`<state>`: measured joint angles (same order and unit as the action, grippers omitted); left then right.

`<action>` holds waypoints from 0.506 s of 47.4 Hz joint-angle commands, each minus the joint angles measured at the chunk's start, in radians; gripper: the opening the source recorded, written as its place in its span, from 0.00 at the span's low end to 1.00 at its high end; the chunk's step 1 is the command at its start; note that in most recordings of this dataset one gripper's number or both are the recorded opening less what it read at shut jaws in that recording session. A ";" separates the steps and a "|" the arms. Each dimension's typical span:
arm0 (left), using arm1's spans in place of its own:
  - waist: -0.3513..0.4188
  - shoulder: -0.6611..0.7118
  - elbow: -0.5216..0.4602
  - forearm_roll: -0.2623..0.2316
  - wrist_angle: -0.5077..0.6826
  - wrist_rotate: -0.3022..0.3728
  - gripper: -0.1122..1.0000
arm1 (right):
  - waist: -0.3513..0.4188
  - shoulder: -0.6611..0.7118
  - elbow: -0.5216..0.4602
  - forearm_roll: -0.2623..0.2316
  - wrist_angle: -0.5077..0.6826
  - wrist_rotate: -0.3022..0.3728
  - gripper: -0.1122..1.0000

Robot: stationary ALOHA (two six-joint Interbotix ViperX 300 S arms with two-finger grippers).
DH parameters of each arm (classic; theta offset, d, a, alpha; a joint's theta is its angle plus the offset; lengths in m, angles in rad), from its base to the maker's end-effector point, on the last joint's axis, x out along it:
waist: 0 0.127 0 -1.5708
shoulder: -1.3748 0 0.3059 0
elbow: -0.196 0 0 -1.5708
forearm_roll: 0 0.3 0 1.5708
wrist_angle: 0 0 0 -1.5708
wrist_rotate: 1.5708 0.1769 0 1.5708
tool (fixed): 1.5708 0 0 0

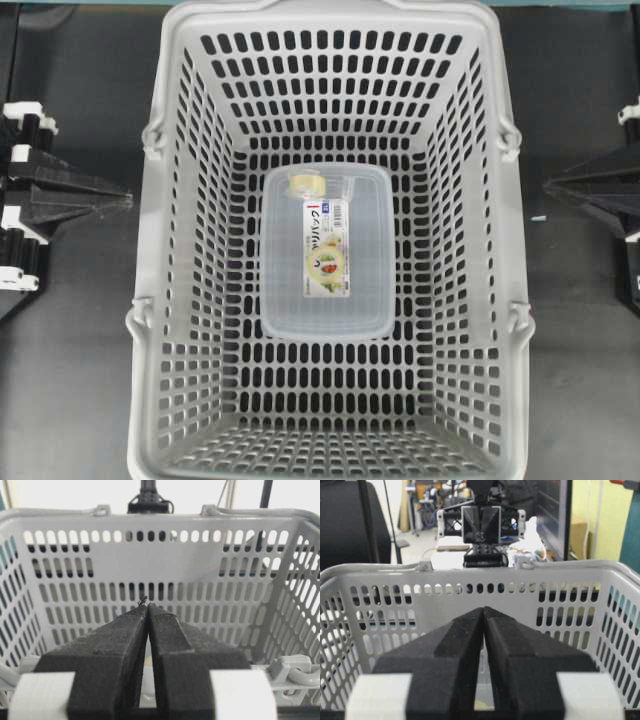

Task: Pick up the cellophane tape from the shopping basket with the left arm.
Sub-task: 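Move the left gripper over the basket toward the tape roll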

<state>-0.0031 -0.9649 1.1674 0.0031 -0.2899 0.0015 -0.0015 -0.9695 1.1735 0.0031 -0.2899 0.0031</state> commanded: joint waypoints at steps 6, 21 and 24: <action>-0.011 0.025 -0.161 0.041 0.210 -0.021 0.10 | 0.003 0.003 -0.014 0.006 0.075 0.011 0.10; -0.015 0.213 -0.453 0.043 0.661 -0.014 0.10 | 0.003 -0.048 -0.078 0.005 0.391 0.032 0.10; -0.018 0.276 -0.518 0.041 0.729 -0.012 0.10 | 0.003 -0.055 -0.084 0.006 0.405 0.032 0.10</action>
<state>-0.0169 -0.7563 0.7470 0.0414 0.3666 -0.0138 0.0000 -1.0216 1.1229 0.0061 0.0920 0.0337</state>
